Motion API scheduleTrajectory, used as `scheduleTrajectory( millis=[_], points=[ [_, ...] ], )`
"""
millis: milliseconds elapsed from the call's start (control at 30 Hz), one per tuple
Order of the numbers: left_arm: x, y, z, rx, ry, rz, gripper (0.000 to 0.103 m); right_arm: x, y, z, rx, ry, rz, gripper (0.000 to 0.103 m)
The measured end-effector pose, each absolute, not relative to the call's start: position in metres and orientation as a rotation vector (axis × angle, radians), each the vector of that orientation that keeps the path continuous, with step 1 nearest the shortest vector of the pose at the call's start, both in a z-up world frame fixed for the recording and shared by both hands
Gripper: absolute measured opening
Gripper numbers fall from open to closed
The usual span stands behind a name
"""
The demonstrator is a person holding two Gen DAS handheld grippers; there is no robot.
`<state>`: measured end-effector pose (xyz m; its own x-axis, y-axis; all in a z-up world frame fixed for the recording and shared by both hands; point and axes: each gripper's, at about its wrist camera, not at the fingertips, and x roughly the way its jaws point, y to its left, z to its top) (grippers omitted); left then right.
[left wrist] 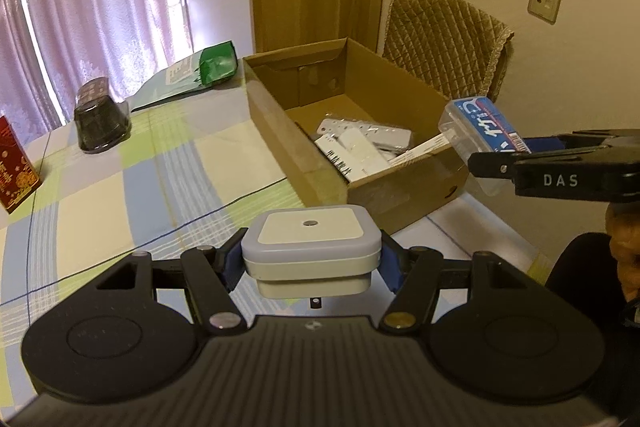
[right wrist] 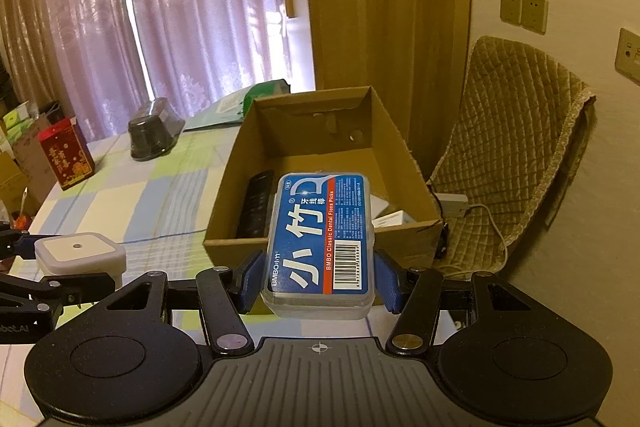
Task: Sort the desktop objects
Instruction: 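Carry the plug adapter and floss box over the cardboard box with both tools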
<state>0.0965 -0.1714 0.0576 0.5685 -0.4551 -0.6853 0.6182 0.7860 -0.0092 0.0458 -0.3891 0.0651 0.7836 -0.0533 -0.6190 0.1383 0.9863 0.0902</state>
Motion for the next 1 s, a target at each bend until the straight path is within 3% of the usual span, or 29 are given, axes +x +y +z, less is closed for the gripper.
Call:
scheduleTrajectory(
  millis=[500, 1000],
  points=[
    [0.124, -0.215, 0.088, 0.219, 0.656, -0.71, 0.06, 0.063, -0.413, 0.072, 0.114, 0.647, -0.131, 0.056],
    [0.167, -0.264, 0.083, 0.228, 0.647, -0.737, 0.06, 0.099, -0.431, 0.067, 0.096, 0.645, -0.116, 0.056]
  ],
)
